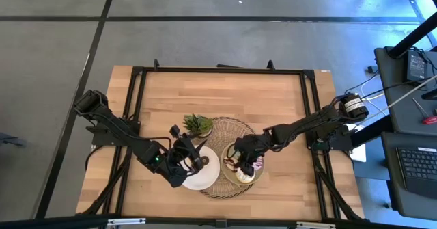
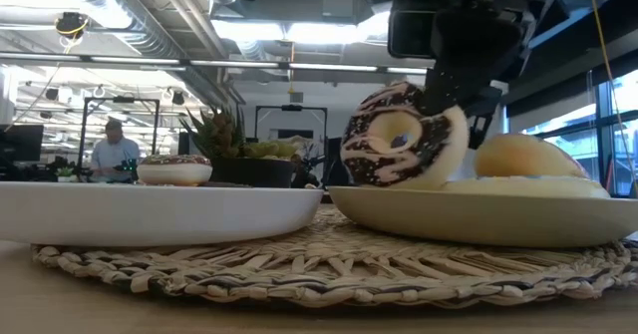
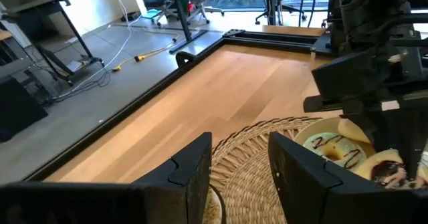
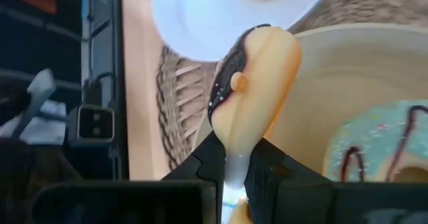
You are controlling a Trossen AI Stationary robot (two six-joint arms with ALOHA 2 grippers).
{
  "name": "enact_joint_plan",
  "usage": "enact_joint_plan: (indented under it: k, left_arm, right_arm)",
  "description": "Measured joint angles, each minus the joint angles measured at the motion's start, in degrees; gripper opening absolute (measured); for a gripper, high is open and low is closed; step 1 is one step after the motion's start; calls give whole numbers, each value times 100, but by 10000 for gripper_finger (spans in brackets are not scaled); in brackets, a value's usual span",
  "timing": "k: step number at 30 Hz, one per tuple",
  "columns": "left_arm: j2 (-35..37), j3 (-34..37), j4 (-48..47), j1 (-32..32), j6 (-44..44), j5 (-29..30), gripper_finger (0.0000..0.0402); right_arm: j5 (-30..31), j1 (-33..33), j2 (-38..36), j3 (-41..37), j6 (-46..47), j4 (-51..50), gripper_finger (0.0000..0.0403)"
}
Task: Pick & Place donuts
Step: Put the big black donut on the brown plate
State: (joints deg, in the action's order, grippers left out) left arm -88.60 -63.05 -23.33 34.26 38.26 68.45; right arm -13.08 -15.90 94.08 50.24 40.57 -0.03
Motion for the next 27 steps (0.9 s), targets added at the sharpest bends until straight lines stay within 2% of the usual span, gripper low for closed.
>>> enact_joint_plan:
  k: [12, 27]
  left_arm:
    - [0, 0, 0, 0, -128, 0, 143]
    - [0, 0, 0, 0, -155, 4, 143]
  right_arm:
    - [293, -88, 2, 0, 701, -9, 45]
    - [617, -191, 2, 0, 705, 53, 45]
